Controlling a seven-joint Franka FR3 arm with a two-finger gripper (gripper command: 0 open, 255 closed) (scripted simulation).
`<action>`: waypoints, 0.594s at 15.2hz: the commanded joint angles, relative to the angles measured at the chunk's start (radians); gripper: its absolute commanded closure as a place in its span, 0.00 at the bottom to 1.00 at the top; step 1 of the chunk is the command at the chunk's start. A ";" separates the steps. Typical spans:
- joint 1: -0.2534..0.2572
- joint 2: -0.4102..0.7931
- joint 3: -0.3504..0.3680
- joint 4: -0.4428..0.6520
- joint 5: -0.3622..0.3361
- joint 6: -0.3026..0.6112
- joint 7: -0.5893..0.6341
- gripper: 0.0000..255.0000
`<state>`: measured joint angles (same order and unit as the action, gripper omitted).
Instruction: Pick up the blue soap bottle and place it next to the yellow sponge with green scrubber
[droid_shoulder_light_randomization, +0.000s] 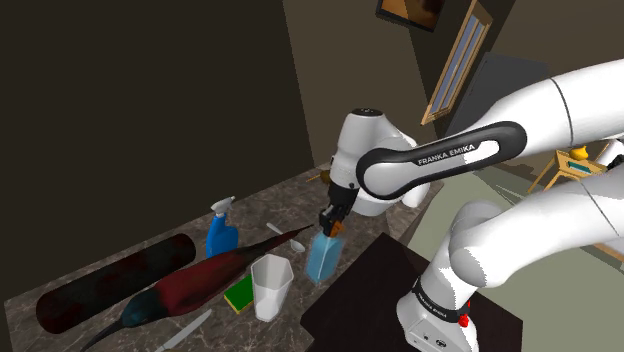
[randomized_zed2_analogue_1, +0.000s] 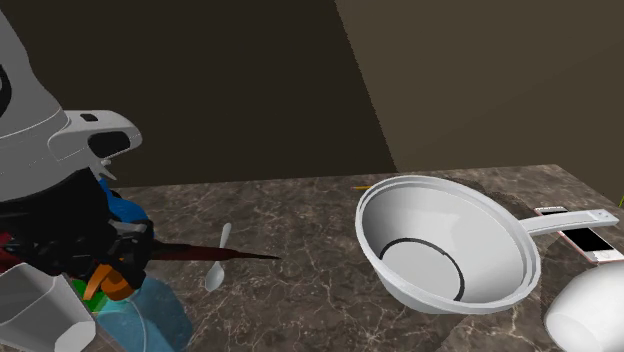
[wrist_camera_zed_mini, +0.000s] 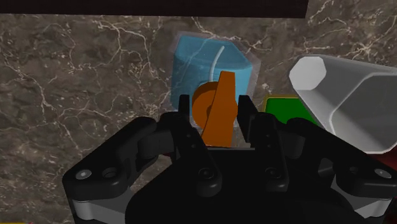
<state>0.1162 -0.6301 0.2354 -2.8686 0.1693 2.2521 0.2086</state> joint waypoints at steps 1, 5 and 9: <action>0.000 0.025 0.005 -0.013 0.003 0.039 0.000 1.00; -0.001 0.061 0.011 -0.032 0.007 0.094 0.001 1.00; -0.001 0.061 0.011 -0.032 0.006 0.094 0.001 1.00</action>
<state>0.1155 -0.5689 0.2470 -2.9005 0.1758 2.3459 0.2094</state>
